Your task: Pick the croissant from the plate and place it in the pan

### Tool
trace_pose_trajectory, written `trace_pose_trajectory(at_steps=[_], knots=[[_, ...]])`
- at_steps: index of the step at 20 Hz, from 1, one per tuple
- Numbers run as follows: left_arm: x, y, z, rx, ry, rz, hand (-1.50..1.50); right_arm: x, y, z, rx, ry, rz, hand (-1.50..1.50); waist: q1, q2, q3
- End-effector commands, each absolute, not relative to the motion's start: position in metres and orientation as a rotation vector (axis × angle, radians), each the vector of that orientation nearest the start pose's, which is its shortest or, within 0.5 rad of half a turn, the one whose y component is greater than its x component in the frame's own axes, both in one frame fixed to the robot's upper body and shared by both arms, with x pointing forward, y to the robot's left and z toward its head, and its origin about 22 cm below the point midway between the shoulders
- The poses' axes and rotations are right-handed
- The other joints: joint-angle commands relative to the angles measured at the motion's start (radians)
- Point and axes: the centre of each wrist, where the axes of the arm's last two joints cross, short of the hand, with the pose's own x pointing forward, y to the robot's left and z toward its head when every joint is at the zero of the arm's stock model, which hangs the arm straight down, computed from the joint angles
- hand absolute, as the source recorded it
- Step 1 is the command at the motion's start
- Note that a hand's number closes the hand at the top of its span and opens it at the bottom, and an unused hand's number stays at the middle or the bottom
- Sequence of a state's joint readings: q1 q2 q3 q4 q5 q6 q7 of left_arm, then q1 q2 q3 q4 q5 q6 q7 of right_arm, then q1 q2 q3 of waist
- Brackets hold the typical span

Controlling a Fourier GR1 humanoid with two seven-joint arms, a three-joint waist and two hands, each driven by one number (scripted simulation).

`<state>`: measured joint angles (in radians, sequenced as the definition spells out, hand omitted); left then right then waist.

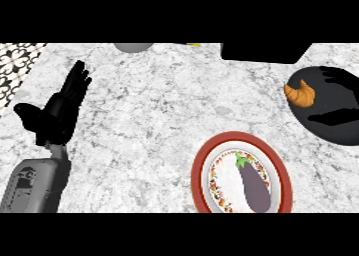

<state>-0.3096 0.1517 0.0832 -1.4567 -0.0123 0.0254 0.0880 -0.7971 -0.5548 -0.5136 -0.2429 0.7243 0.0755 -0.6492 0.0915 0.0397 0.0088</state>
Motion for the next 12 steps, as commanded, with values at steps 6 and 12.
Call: trace_pose_trajectory(at_steps=[6, 12], knots=[[0.307, 0.254, 0.056, 0.158, -1.660, -0.081, 0.00, 0.344, -0.471, 0.042, -0.380, -1.759, 0.248, -1.50, -0.042, -0.013, -0.001], [0.304, 0.277, 0.057, 0.175, -1.631, -0.061, 0.00, 0.297, -0.526, 0.051, -0.140, -1.783, 0.226, -1.50, -0.066, -0.023, -0.003]])
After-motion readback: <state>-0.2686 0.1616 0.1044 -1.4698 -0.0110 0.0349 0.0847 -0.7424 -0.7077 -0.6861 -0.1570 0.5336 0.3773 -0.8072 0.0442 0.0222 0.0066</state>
